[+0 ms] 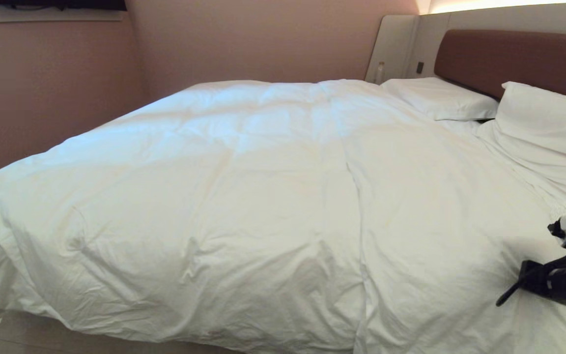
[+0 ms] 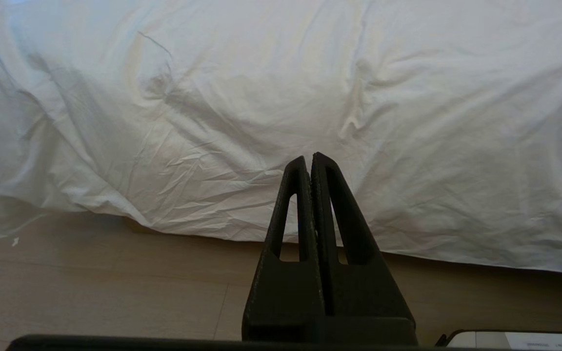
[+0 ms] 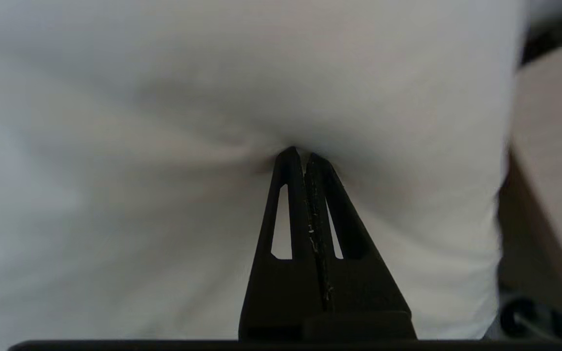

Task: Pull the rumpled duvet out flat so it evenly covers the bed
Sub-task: Flatten the corners of the folded blanket

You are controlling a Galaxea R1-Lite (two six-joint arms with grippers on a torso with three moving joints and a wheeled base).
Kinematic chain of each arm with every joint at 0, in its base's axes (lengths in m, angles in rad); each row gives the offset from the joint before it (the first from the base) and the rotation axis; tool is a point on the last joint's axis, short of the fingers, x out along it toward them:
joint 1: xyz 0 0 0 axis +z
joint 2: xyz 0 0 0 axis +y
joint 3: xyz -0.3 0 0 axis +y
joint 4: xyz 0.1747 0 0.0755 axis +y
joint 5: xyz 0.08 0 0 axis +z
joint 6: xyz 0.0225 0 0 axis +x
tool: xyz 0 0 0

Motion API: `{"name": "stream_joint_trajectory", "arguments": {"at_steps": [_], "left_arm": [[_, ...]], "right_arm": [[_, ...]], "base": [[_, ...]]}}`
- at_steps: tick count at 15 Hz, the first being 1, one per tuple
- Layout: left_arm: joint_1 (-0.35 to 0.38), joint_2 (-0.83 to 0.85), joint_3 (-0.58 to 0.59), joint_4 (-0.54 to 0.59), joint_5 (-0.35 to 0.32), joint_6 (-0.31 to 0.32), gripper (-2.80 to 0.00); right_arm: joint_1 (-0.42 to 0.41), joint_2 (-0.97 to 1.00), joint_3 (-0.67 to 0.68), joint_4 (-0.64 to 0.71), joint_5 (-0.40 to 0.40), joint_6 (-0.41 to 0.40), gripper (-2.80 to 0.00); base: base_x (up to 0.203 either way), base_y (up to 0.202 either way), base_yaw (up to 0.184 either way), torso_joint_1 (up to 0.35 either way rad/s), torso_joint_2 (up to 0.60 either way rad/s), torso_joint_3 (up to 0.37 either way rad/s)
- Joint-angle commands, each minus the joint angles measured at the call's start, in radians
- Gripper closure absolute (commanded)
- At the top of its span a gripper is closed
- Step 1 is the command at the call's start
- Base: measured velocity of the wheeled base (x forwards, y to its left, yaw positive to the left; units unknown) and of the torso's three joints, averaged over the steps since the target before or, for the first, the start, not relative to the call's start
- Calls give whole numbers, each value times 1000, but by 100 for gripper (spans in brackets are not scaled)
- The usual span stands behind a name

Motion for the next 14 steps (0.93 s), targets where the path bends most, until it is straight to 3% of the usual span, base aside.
{"name": "stream_joint_trajectory", "arguments": {"at_steps": [1, 9, 14], "left_arm": [[0, 0, 0, 0, 0, 0, 0], [0, 0, 0, 0, 0, 0, 0], [0, 0, 0, 0, 0, 0, 0]], "right_arm": [[-49, 57, -24, -225, 4, -26, 0], [-105, 99, 35, -227, 2, -69, 0], [-104, -59, 128, -189, 9, -80, 0]], "base": [[0, 0, 0, 0, 0, 0], [0, 0, 0, 0, 0, 0], [0, 0, 0, 0, 0, 0]]}}
